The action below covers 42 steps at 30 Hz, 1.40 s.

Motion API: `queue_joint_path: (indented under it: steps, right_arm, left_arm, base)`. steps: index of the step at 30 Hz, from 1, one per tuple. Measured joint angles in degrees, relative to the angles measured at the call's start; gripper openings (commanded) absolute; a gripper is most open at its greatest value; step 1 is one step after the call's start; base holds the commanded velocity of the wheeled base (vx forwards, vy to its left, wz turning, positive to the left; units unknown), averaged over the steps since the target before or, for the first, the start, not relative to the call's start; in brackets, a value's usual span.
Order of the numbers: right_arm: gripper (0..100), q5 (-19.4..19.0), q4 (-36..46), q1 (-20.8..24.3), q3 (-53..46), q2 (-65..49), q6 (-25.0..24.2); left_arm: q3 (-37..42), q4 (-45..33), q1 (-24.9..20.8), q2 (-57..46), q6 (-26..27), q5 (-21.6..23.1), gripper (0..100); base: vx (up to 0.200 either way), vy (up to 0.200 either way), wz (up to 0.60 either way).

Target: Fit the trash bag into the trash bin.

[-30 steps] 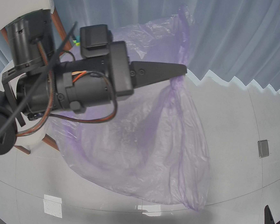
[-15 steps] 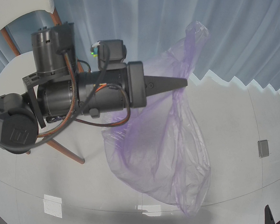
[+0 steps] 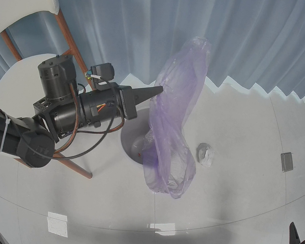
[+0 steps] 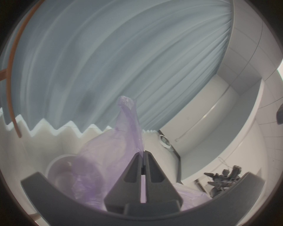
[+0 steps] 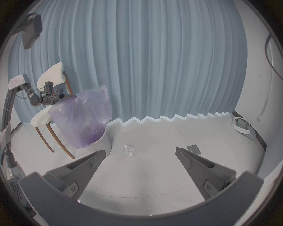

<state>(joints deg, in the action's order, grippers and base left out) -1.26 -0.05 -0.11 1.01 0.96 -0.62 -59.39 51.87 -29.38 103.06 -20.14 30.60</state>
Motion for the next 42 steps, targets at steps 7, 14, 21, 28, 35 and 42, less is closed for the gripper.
queue_joint_path:
  steps: [7,14,21,28,35,42]
  right_arm:
    - [100,0.85,0.0,0.04,0.0,0.0,-0.9]
    - [100,0.88,-0.02,0.01,0.0,0.0,-0.9]
    - [100,0.88,0.05,0.0,0.0,0.0,-0.66]
    - [100,0.46,0.1,0.04,0.0,0.0,0.87]
    - [100,-0.41,-1.12,0.11,0.48,0.05,0.89]
    - [100,-2.76,-4.13,4.46,6.07,6.97,-3.32]
  left_arm:
    - [3.35,-1.29,0.55,0.09,5.06,-4.57,0]
    - [4.11,-18.07,0.39,-4.02,6.68,-6.35,0]
    - [1.16,-29.45,-0.8,-5.85,11.5,-16.9,0]
    - [1.87,-31.65,-2.58,-7.44,12.97,-21.76,0]
    - [4.11,-30.77,-3.3,-9.64,15.71,-21.69,0]
    - [6.95,-28.23,-3.52,-11.3,17.58,-21.89,0]
  base:
    - [0.0,0.0,0.0]
    - [0.0,0.0,0.0]
    - [0.0,0.0,0.0]
    - [0.0,0.0,0.0]
    - [0.0,0.0,0.0]
    - [0.0,0.0,0.0]
